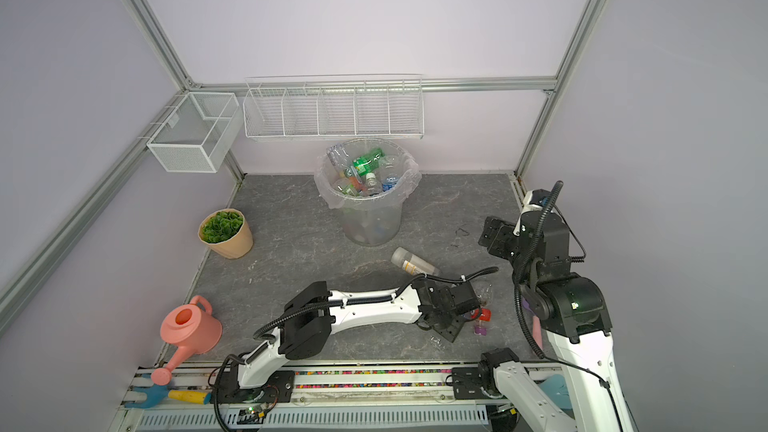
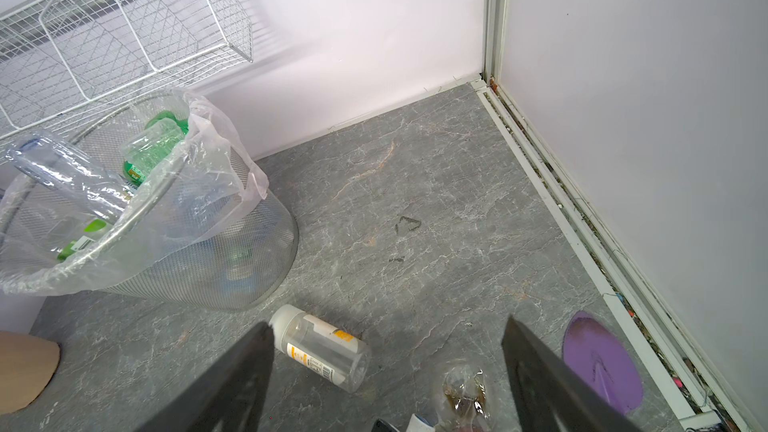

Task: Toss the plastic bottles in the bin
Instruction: 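Lift the blue-label bottle with the left gripper and carry it over the bin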

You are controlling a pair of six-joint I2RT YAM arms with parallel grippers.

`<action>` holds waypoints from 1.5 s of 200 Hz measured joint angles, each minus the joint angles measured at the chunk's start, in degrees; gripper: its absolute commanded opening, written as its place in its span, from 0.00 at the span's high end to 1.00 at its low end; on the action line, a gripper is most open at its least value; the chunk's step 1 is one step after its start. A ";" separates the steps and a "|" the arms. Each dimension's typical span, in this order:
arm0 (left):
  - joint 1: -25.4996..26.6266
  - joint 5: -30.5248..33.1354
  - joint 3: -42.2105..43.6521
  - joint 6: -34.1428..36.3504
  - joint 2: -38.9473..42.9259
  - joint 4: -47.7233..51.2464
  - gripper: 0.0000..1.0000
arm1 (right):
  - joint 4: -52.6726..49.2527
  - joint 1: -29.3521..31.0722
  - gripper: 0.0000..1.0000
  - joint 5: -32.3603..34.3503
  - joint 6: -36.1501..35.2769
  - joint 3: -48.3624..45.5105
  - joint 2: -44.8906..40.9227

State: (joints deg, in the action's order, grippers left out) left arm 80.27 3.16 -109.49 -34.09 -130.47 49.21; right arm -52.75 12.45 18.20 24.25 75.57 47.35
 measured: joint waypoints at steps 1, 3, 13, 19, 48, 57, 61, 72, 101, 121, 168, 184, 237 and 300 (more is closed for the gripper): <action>0.00 0.02 0.09 0.02 0.07 0.02 0.54 | 0.00 0.00 0.12 0.00 0.02 -0.04 0.00; -0.02 0.17 0.33 0.02 0.26 0.13 0.54 | 0.00 0.00 0.11 0.00 0.02 -0.09 0.00; -0.26 0.76 1.75 0.04 1.38 0.37 0.54 | 0.00 0.00 0.12 -0.02 0.00 -0.28 -0.22; -0.39 1.03 2.69 0.04 2.25 0.39 0.54 | 0.00 0.00 0.12 -0.02 0.02 -0.39 -0.26; -1.68 2.49 6.82 0.35 8.09 0.66 0.54 | 0.00 0.00 0.12 0.00 0.00 -0.70 -0.59; -2.14 3.28 7.32 0.55 10.23 0.76 0.54 | 0.02 0.00 0.12 -0.02 0.02 -0.81 -0.70; -2.36 3.72 7.45 0.66 11.30 0.83 0.54 | 0.00 0.00 0.11 0.00 0.02 -0.85 -0.70; -2.89 5.05 7.50 0.92 14.16 1.01 0.54 | 0.00 0.00 0.11 -0.02 0.02 -0.92 -0.83; -3.80 10.14 7.30 1.86 21.24 2.19 0.54 | 0.00 0.00 0.12 -0.02 0.02 -0.92 -0.85; -4.37 14.69 6.80 3.23 24.90 3.61 0.54 | 0.02 0.00 0.12 -0.02 0.07 -0.94 -0.85; -10.97 23.17 5.33 8.20 31.58 4.87 0.56 | 0.09 0.00 0.11 -0.22 0.61 -1.29 -0.85; -14.23 25.05 3.61 10.32 33.83 4.85 0.56 | 0.13 0.00 0.12 -0.24 0.76 -1.38 -0.83; -21.64 29.14 -5.42 16.72 38.93 3.76 0.59 | 1.11 0.00 0.11 -1.86 1.51 -3.74 -0.76; -23.54 33.81 -17.38 27.65 39.69 -0.63 0.64 | 1.66 0.00 0.12 -2.69 1.53 -4.00 -0.72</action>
State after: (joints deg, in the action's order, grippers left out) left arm 56.73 36.97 -126.87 -6.44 -90.78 48.58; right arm -51.09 12.45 15.51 25.78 71.57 46.63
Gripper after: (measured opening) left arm 0.530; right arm 0.884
